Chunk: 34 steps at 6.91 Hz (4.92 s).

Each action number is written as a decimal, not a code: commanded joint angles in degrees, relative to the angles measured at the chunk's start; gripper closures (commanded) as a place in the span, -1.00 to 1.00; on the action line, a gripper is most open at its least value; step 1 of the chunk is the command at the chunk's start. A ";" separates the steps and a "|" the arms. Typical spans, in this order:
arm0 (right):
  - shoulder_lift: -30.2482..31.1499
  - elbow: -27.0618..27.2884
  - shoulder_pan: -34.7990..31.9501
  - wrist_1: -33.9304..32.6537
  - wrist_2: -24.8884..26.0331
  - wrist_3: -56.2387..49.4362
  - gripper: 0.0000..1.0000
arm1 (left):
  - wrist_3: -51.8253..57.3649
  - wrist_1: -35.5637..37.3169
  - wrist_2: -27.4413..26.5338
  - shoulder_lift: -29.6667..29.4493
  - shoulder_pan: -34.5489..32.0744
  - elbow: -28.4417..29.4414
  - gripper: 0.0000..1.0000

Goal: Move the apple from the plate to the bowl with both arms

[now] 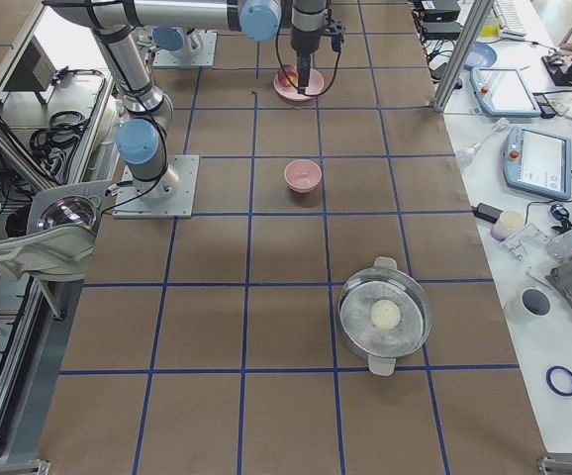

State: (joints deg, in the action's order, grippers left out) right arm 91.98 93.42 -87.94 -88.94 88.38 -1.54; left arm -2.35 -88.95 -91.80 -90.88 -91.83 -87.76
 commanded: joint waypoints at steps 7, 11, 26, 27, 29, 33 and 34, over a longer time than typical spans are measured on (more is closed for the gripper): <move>-0.31 0.01 -0.04 -1.59 -0.49 0.57 -1.00 | -2.39 -0.44 -0.56 -0.88 -0.45 -0.57 -1.00; -0.31 -0.08 -0.12 -1.68 -0.49 0.57 -1.00 | -18.92 3.40 0.13 -0.96 -5.79 -9.59 -1.00; -16.47 16.60 20.97 -24.25 1.88 -27.73 -1.00 | -16.64 34.63 8.13 -13.27 -7.40 -29.49 0.85; -18.13 16.71 20.97 -25.74 1.79 -27.90 -1.00 | -17.77 34.98 8.13 -12.92 -7.40 -28.70 1.00; -20.34 17.32 20.97 -26.82 1.62 -27.82 -0.25 | -28.87 31.32 9.18 -13.44 -7.48 -22.05 1.00; -19.91 17.59 20.88 -26.37 -0.21 -29.14 1.00 | -45.18 28.39 18.83 -13.80 -7.92 -17.54 1.00; -19.04 17.42 20.53 -25.85 -5.71 -26.26 1.00 | -48.07 28.30 20.33 -14.15 -8.10 -16.57 1.00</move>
State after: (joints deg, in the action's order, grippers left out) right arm 72.22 111.08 -67.12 -115.19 87.41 -30.18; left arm -46.81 -60.50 -73.57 -104.70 -99.69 -105.58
